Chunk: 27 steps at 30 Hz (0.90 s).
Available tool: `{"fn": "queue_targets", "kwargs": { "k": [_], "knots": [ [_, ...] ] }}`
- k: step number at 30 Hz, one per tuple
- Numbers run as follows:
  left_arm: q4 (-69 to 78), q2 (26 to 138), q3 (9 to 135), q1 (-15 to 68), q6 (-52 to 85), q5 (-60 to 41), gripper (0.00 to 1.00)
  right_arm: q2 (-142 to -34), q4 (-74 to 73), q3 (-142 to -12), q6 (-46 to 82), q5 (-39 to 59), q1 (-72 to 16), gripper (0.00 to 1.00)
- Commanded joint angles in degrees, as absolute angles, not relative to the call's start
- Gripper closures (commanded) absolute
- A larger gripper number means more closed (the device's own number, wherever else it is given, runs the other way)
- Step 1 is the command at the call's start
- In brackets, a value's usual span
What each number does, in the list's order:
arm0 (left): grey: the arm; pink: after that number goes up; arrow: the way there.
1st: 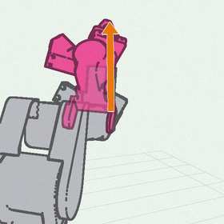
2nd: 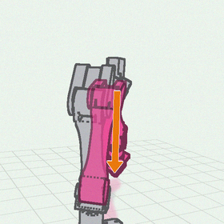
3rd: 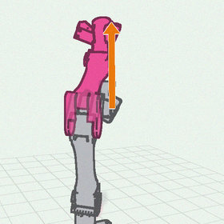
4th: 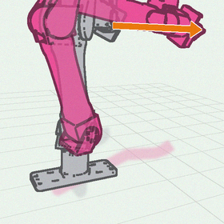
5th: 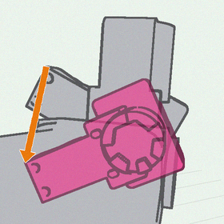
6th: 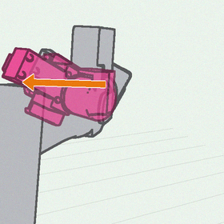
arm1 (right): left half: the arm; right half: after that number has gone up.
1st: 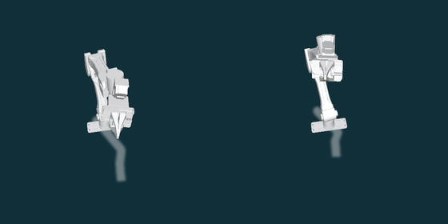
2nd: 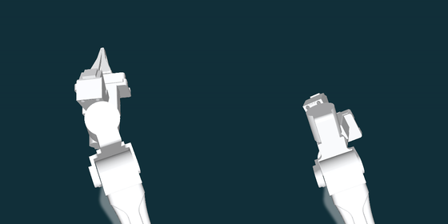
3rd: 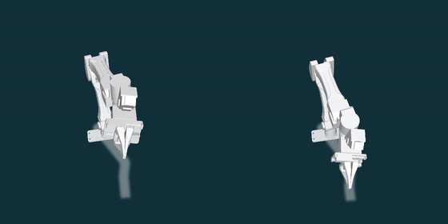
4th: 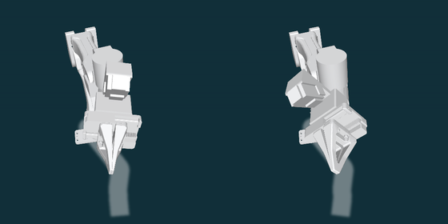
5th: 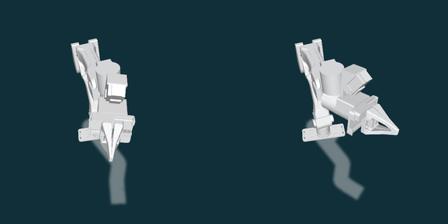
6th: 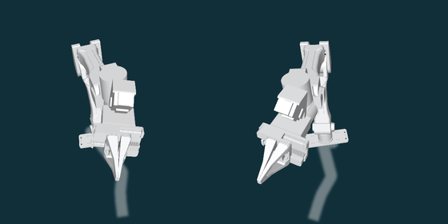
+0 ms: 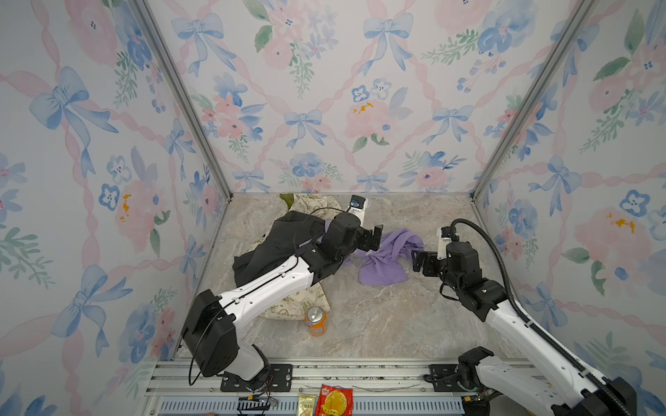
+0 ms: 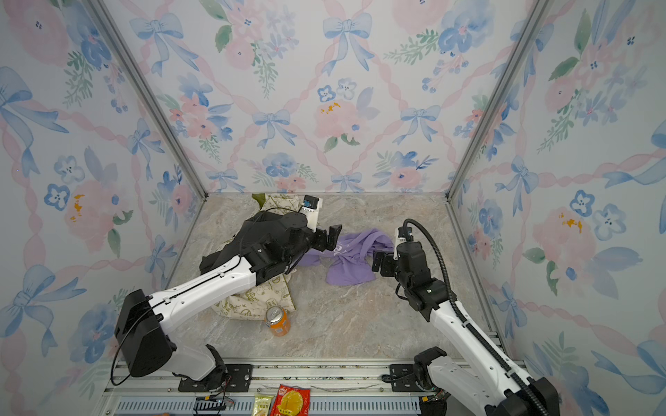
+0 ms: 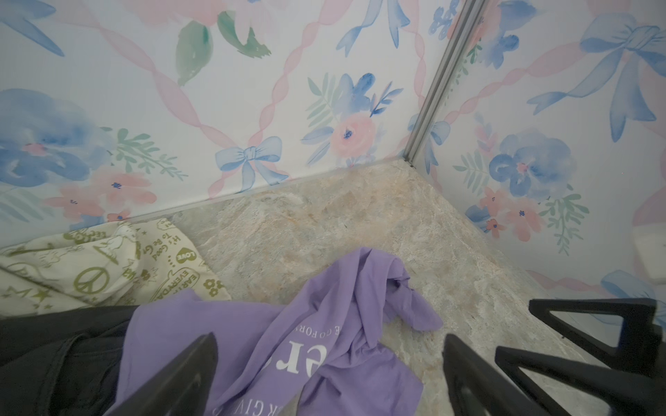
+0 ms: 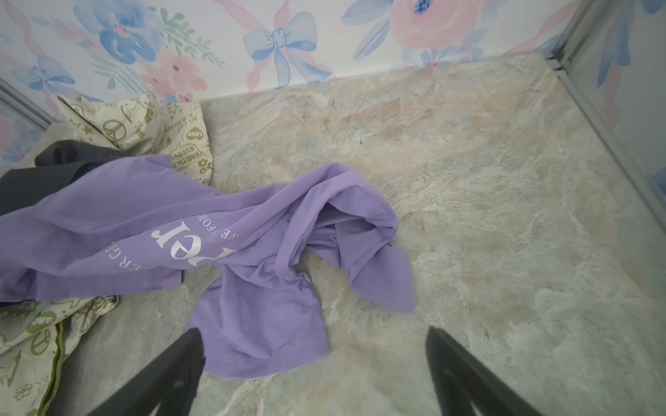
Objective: Pick out a specific cloth from the pile
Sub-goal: 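Grasp the lavender shirt's edge with the right gripper while the left gripper draws back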
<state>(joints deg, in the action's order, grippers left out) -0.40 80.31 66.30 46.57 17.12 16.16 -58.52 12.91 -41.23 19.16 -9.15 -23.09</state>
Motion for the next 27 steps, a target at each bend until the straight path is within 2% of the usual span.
{"fn": "queue_targets", "kwargs": {
  "k": [1, 4, 12, 17, 23, 27],
  "knots": [
    [-0.78, 73.38, 59.66, 46.3, 14.21, 18.34, 0.02, -64.05, 12.67, -44.46, 19.74, -7.05, -25.17, 0.03],
    [-0.68, 66.93, 53.29, 46.28, 11.48, 17.93, 0.02, -70.84, 11.32, -46.65, 19.41, -7.13, -26.84, 0.08],
    [2.02, 53.15, 42.34, 46.32, 4.64, 16.96, 0.02, -86.37, 8.19, -52.8, 19.91, -5.2, -26.9, 0.13],
    [4.89, 46.32, 36.6, 46.32, 3.54, 17.57, 0.02, -93.71, 6.06, -55.73, 21.01, -4.05, -25.5, 0.24],
    [6.47, 40.14, 32.58, 46.32, 2.0, 18.72, 0.02, -100.38, 4.58, -58.66, 21.95, -2.83, -24.58, 0.46],
    [6.42, 36.48, 30.58, 46.23, 1.29, 20.99, 0.02, -101.57, 3.9, -59.15, 22.35, -2.65, -24.09, 0.68]
  ]
}}
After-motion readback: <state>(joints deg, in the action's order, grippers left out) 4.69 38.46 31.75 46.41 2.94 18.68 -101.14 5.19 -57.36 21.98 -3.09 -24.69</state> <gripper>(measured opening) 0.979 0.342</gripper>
